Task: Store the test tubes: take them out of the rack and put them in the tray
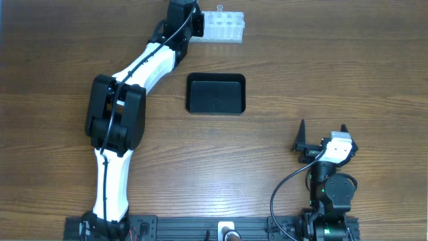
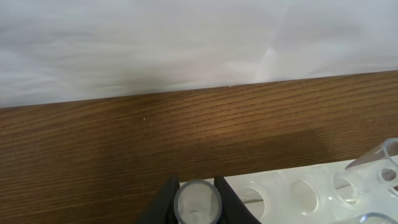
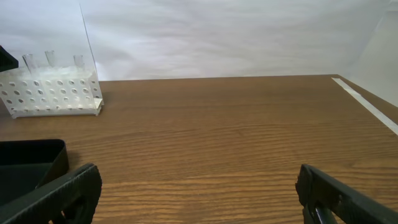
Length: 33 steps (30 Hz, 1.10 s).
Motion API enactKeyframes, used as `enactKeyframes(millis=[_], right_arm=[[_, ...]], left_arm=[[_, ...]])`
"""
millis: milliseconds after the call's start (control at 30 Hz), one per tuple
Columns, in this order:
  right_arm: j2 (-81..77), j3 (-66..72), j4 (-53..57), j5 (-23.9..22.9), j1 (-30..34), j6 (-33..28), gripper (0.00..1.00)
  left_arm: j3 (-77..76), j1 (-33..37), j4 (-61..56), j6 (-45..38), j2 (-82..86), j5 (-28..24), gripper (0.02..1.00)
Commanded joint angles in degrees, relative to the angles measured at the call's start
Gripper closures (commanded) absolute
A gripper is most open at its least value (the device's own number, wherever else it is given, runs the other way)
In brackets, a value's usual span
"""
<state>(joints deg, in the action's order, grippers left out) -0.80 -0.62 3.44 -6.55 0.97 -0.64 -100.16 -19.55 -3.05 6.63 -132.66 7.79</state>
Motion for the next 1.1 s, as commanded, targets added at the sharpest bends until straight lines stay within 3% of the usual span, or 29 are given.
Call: enactKeyframes(millis=[33,433,567,867,1100], right_arm=[[0.5,0.3,0.2,-0.4,-0.4,-0.3,0.009],[0.5,0.3,0.2,-0.4,-0.4,-0.3,0.009],[0.5,0.3,0.2,-0.4,-0.4,-0.3,0.009],[0.5,0.3,0.2,-0.4,-0.4,-0.3,0.009],[0.5,0.3,0.2,-0.4,-0.4,-0.3,0.007]], left_arm=[[-1.2,-0.4,-0.3,-0.3,1.7,0.7,0.864],[-1.2,-0.4,0.2,-6.3,20.4,3.4,0.86],[-1.2,-1.2,9.0,-6.1,26.6,3.2,0.858],[-1.1,-7.5,43.4,13.4,26.3,4.2,0.906],[-1.1,-11.5,54.5,19.4,18.9,9.2,0.904]])
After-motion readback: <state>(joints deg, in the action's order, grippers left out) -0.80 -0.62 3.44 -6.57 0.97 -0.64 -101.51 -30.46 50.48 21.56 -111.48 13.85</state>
